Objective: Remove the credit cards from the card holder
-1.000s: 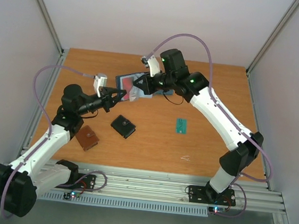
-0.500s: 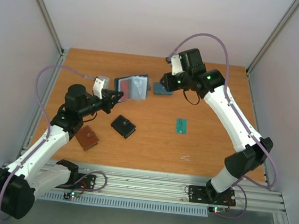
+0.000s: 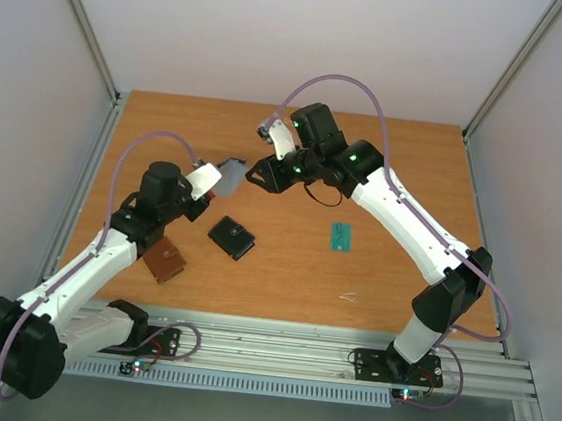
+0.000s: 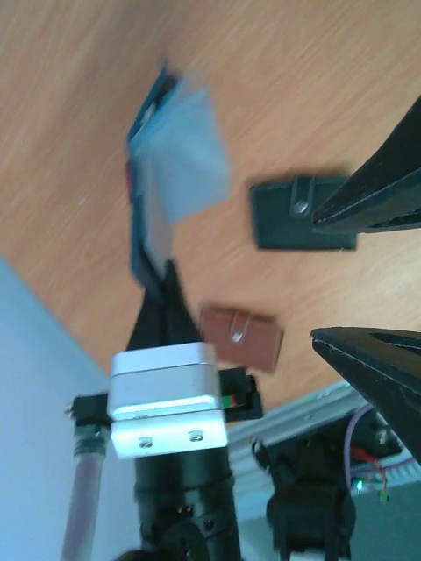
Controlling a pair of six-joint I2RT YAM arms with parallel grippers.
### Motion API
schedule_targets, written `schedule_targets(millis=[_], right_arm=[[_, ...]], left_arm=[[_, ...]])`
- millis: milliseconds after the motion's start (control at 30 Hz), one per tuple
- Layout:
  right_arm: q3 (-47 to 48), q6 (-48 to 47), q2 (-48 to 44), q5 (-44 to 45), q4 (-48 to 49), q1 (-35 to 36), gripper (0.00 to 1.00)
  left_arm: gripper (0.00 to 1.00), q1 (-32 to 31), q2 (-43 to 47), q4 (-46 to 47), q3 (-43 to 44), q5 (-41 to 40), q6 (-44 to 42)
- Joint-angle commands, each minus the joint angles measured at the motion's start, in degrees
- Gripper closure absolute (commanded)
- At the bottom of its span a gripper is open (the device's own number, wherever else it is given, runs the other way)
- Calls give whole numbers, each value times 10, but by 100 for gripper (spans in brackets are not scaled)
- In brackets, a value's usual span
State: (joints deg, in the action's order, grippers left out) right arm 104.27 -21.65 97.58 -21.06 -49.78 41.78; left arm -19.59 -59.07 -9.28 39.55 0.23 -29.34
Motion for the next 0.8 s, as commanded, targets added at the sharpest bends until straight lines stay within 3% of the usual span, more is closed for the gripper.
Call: schedule_targets(millis=[0,100,233,300,567,767], right_arm=[[-16,41,-8,-158,137,-8,67],[-8,47,3,-95,108,-8,65],[-12,39,-2,-69,80,-12,62],[-18,37,-10,-62,75,-16,60],[-36,30,-40,-98,100,-24,55],[-61,81,-54,-251,181,-65,72]], left_arm=[[100,9,34,14,43,165,189],[100,38,48,120,26,340,381],[100,68,46,267,3,435,553],[100,73,46,332,-9,466,594],[100,73,41,433,-18,545,641],[100,73,38,449,-13,569,647]])
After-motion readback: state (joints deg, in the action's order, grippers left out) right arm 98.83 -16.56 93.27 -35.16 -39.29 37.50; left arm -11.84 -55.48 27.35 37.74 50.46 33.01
